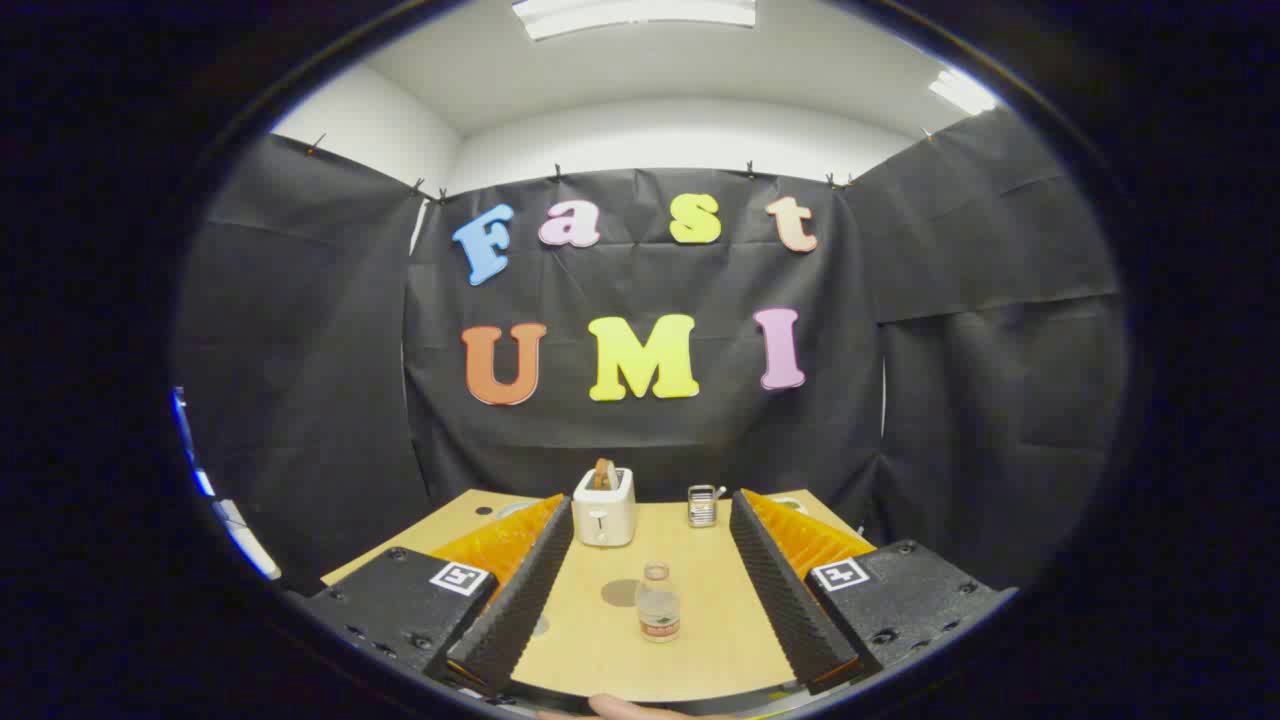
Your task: Take the bottle from table, then pour the juice into the cup, finally place the bottle on the coaster
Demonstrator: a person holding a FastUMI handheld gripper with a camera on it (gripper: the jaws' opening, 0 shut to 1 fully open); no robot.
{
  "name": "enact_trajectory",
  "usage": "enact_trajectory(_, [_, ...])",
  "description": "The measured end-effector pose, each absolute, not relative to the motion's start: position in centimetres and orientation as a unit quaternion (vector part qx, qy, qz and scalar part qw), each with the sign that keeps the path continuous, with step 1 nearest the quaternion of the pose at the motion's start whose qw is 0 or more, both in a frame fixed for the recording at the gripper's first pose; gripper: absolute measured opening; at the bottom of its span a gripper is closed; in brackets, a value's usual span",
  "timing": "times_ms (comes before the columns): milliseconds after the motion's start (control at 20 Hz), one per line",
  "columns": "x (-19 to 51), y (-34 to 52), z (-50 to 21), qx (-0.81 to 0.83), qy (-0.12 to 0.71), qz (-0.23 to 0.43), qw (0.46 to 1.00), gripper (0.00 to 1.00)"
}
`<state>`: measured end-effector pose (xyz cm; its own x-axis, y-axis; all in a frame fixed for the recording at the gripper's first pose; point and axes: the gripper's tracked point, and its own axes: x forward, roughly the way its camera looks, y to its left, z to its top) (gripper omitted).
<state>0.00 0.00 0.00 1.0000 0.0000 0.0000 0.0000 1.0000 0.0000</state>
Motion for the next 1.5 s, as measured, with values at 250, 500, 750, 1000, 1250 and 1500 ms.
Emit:
enact_trajectory(250, [-0.1,0.7,0.7,-0.001,-0.004,0.005,1.000,1.00])
enact_trajectory(500, [-0.6,0.8,1.1,-0.002,-0.009,0.004,1.000,1.00])
enact_trajectory(750, [-0.9,1.1,1.4,-0.003,-0.013,0.004,1.000,1.00])
enact_trajectory(1000, [-0.6,0.9,0.8,0.001,-0.008,0.001,1.000,1.00])
enact_trajectory(1250, [0.3,0.8,-0.3,-0.001,-0.012,0.006,1.000,1.00])
enact_trajectory(1500, [1.4,1.3,-1.8,0.007,-0.017,0.024,1.000,1.00])
